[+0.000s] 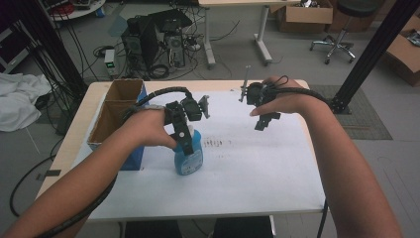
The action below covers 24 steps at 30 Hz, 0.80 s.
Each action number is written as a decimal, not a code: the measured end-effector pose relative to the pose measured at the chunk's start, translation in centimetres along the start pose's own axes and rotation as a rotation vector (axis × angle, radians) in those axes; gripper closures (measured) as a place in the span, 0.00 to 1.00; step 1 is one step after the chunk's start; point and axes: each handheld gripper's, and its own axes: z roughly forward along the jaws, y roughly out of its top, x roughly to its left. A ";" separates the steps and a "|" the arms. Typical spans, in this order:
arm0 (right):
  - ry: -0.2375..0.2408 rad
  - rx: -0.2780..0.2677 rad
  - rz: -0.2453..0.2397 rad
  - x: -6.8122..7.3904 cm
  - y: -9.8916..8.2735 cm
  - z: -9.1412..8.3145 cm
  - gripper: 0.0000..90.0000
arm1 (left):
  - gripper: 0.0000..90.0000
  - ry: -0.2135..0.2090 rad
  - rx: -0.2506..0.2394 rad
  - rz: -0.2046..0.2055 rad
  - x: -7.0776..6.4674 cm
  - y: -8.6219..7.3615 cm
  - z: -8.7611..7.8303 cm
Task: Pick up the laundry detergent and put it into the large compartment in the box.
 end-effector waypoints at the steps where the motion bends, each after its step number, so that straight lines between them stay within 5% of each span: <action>1: 0.001 0.000 0.002 0.0 0.0 0.0 0.18 | 0.00 0.002 0.001 0.001 0.0 0.1 0.1; 24: -0.003 -0.002 -0.003 0.0 0.1 0.4 0.18 | 0.03 0.003 0.021 0.005 0.1 1.4 3.1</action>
